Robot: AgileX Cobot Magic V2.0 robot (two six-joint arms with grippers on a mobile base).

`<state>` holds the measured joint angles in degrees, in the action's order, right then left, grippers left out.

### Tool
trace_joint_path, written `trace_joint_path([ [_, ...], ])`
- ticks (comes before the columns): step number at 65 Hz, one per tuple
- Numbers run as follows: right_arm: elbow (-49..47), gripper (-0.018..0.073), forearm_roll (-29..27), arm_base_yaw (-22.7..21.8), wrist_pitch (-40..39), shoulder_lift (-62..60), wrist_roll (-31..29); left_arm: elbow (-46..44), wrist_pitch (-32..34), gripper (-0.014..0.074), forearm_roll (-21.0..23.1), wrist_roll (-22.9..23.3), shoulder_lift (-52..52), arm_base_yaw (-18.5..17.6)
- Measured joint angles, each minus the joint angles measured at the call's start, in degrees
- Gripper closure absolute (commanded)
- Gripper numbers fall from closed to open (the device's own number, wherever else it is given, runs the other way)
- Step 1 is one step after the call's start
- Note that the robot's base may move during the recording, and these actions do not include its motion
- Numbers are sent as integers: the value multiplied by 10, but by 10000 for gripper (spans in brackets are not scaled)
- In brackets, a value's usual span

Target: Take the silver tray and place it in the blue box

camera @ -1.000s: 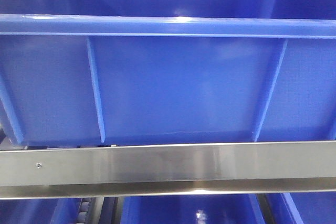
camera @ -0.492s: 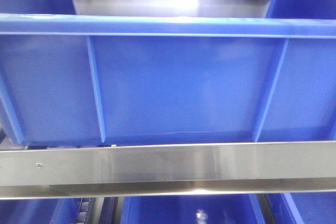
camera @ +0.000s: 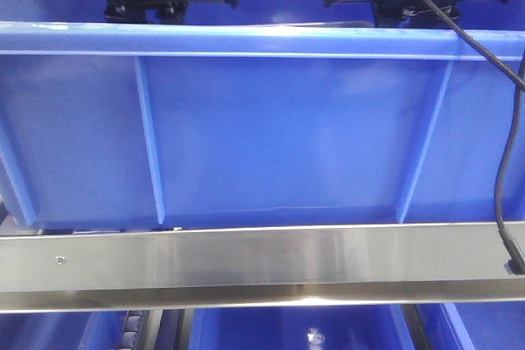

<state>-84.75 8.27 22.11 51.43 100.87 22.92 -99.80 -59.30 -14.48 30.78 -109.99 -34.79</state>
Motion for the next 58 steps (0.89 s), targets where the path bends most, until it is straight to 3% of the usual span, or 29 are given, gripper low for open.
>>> trace_joint_path([
  [4,-4,6,1,0,4,0,-2,0,2,250,1,-5,0,0],
  [8,-10,-37,3,0,13,0,-3,-3,2,184,9,-12,0,0],
  [20,-37,17,3,0,44,-6,-10,-38,-10,178,49,-49,0,1],
  [25,-40,92,3,0,57,-21,-15,-48,-25,216,55,-64,8,0],
  [33,-40,291,3,0,79,-61,-29,-49,-66,318,50,-89,48,-4],
  [44,4,512,5,0,75,-143,-38,-23,-86,547,39,-121,135,-13],
  [50,50,504,5,0,56,-191,-37,14,-86,702,39,-129,195,-17],
  [58,125,504,6,0,16,-259,-38,92,-69,692,37,-131,269,-21],
])
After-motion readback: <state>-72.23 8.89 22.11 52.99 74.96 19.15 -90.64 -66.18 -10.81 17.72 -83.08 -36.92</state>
